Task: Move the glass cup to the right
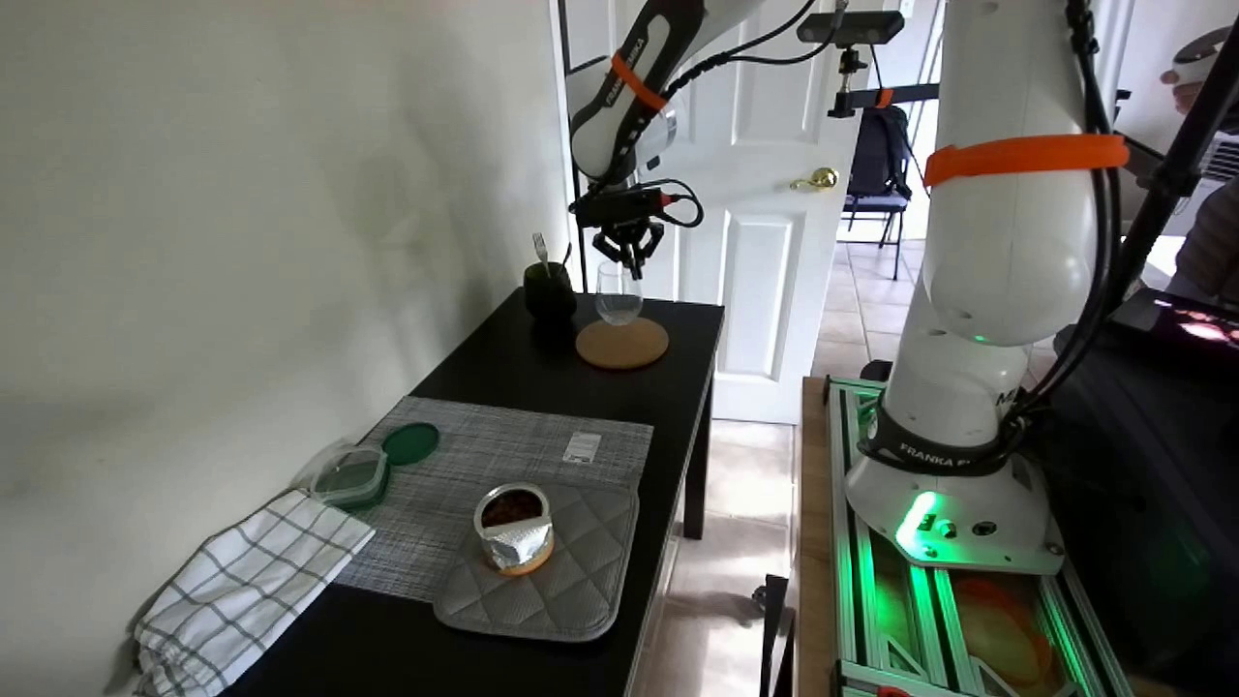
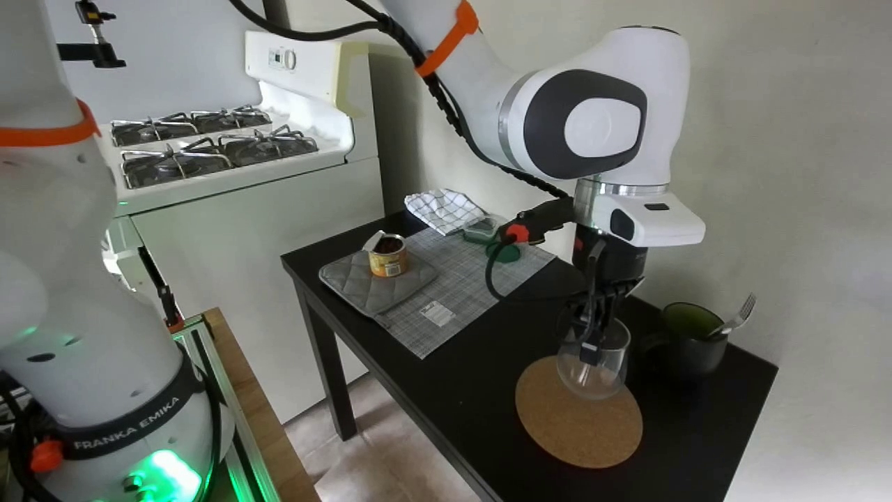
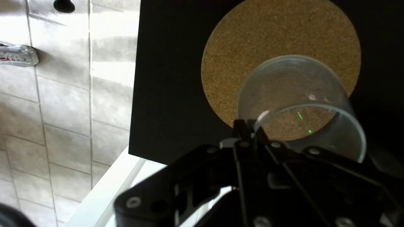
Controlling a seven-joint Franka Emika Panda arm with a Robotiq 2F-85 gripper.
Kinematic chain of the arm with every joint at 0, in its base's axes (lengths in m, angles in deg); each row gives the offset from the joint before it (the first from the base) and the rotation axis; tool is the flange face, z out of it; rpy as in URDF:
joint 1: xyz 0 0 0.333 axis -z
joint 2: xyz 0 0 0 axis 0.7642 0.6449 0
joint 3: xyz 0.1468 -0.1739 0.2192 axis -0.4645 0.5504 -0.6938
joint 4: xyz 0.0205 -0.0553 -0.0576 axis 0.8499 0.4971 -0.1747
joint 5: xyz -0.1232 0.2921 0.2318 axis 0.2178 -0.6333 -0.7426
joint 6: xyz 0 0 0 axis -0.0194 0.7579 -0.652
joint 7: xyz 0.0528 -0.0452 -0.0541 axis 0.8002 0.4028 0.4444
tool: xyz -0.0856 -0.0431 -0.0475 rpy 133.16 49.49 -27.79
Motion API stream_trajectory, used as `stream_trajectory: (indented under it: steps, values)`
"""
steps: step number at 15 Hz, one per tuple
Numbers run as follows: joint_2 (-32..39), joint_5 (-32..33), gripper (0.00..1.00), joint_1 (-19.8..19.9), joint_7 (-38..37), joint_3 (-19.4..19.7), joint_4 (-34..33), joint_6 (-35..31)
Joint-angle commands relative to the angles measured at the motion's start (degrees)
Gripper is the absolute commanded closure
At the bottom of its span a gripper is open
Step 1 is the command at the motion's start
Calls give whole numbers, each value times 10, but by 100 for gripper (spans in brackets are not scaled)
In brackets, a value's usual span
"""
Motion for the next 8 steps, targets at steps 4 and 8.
stream_trajectory:
  steps: [4,8]
  values:
    - [2,8,99,-3,-5,3,11,-6]
    - [-1,16,99,-4,-12,6,28,-23]
